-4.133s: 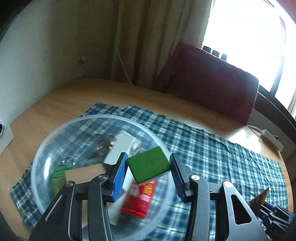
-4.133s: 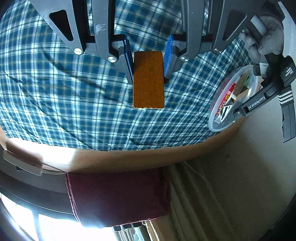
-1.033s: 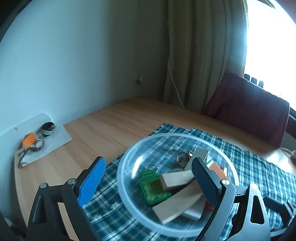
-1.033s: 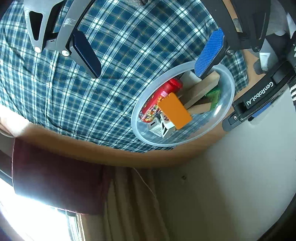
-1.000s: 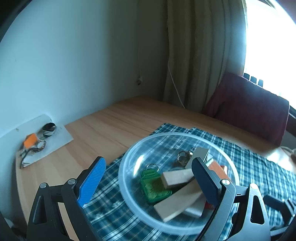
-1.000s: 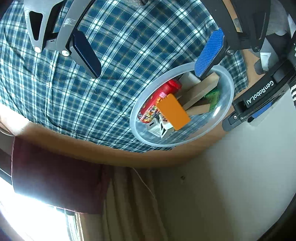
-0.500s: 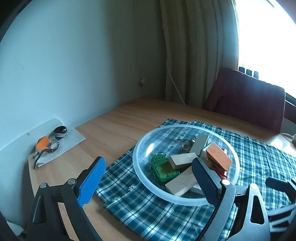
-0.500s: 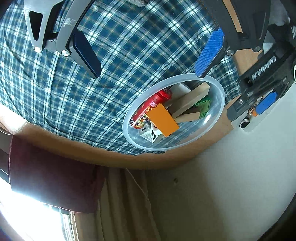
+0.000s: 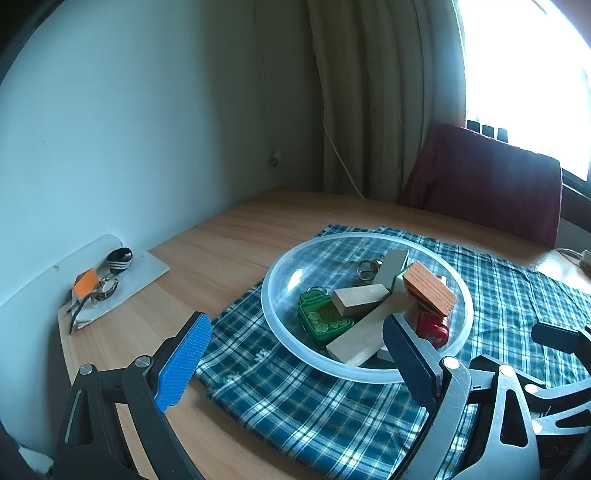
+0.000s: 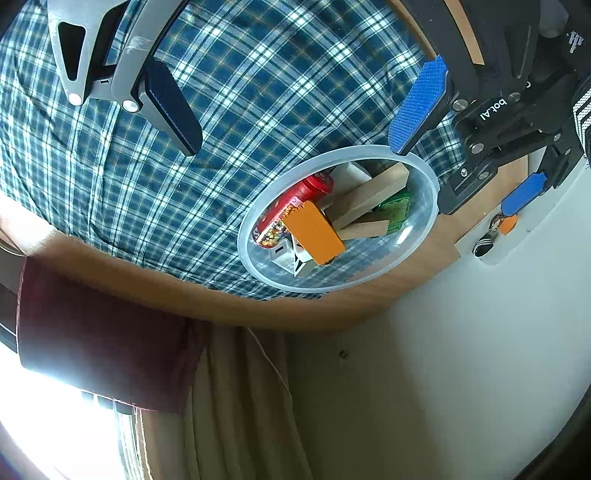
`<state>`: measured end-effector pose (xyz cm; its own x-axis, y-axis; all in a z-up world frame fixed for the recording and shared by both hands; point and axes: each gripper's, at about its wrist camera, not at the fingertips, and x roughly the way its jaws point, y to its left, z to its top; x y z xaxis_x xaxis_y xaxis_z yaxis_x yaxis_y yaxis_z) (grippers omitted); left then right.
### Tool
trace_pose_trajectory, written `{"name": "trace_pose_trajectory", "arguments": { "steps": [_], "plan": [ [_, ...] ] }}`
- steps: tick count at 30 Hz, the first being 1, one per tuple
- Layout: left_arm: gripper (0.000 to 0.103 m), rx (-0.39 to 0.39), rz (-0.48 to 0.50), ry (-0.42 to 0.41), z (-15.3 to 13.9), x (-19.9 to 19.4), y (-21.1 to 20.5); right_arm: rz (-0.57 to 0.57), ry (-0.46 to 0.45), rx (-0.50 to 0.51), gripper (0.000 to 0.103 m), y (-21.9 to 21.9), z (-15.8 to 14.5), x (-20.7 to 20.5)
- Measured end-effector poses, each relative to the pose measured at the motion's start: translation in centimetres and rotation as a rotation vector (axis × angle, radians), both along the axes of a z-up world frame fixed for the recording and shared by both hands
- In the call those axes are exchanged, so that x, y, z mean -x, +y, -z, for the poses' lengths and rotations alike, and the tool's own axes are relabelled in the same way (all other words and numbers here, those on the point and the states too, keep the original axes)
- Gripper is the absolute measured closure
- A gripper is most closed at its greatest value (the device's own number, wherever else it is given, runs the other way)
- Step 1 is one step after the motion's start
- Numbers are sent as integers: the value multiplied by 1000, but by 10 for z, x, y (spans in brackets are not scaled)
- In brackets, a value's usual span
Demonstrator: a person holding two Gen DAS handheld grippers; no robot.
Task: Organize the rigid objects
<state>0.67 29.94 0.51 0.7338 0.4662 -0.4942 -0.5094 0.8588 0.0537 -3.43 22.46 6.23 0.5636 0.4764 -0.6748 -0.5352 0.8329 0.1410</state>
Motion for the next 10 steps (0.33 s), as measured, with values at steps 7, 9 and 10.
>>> {"name": "trace_pose_trajectory", "arguments": {
  "steps": [7, 9, 10],
  "plan": [
    [8, 2, 2, 3, 15, -42, -39, 18, -17, 16, 0, 3, 2, 1],
    [8, 3, 6, 6, 29, -67, -64, 24, -11, 22, 0, 1, 3, 0],
    [8, 3, 8, 7, 32, -73, -71, 28, -2, 27, 0, 0, 5, -1]
  ]
}}
